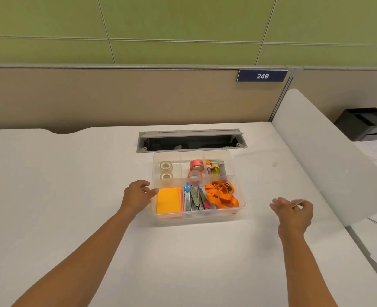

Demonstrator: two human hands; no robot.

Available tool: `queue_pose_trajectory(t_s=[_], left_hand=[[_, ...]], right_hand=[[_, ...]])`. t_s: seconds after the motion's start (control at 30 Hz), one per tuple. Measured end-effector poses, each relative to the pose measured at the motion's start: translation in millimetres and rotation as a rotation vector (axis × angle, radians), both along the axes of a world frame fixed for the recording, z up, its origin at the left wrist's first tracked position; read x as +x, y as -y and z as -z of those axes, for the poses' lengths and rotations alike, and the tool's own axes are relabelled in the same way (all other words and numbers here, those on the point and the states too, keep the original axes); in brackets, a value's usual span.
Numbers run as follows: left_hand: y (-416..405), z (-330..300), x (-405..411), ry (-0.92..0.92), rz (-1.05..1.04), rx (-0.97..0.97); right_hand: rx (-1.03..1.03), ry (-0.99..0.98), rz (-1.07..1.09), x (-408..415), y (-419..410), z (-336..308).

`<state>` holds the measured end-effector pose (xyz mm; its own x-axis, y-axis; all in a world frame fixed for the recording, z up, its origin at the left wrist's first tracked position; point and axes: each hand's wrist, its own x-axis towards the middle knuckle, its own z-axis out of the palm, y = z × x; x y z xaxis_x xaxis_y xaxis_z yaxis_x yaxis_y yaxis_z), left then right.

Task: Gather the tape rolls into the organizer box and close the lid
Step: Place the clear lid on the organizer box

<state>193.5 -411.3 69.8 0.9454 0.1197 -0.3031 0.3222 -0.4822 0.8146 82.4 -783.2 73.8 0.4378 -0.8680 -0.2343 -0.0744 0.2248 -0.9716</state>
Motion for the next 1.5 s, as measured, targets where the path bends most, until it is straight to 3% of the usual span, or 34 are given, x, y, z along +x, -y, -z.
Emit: queue_pose_trajectory(t_s=[0.13,0.3,0.4,0.53,0.6,0.8,0.97,1.03,1.2,1.3,1.37,1.5], left_hand=[[-3,-16,5,0.119,-0.075,0.037],[-13,-34,15,0.203,-0.066,-0.043],[-25,-45,22,0.153,-0.073,-0.28],[-50,-60,25,-0.054,-0.08,-0.704],[-60,-61,24,-0.148,-0.049,-0.793],[-62,-56,9,-0.264,0.05,-0.694],[-57,-47,-3,-0.186,0.03,-0.605],[-55,-45,-10,-0.151,0.001,-0.627],[-44,-42,-26,-0.072,-0.005,-0.617],[-32,-37,-34,-0.027,-0.035,-0.56],[-24,-31,-36,-0.001,-0.058,-0.5],[-6,-13,-40,0.058,-0.08,-0.236]], right_hand=[[-0.565,-0.166,-0.064,9,-7,-18],[-0.983,-0.054,-0.213,21,-21,-36],[-1.143,0.066,-0.333,28,-25,-45],[-1.281,0.167,-0.515,40,-24,-49],[-1.312,0.2,-0.62,44,-24,-48],[-1.301,0.202,-0.798,47,-36,-47],[-1.127,0.216,-0.616,50,-52,-49],[-0.945,0.185,-0.597,53,-53,-45],[-0.223,0.181,-0.76,54,-48,-41],[0.003,0.137,-0.74,57,-42,-43],[-0.024,0.022,-0.739,60,-39,-37],[-0.383,-0.188,-0.78,63,-38,-16]])
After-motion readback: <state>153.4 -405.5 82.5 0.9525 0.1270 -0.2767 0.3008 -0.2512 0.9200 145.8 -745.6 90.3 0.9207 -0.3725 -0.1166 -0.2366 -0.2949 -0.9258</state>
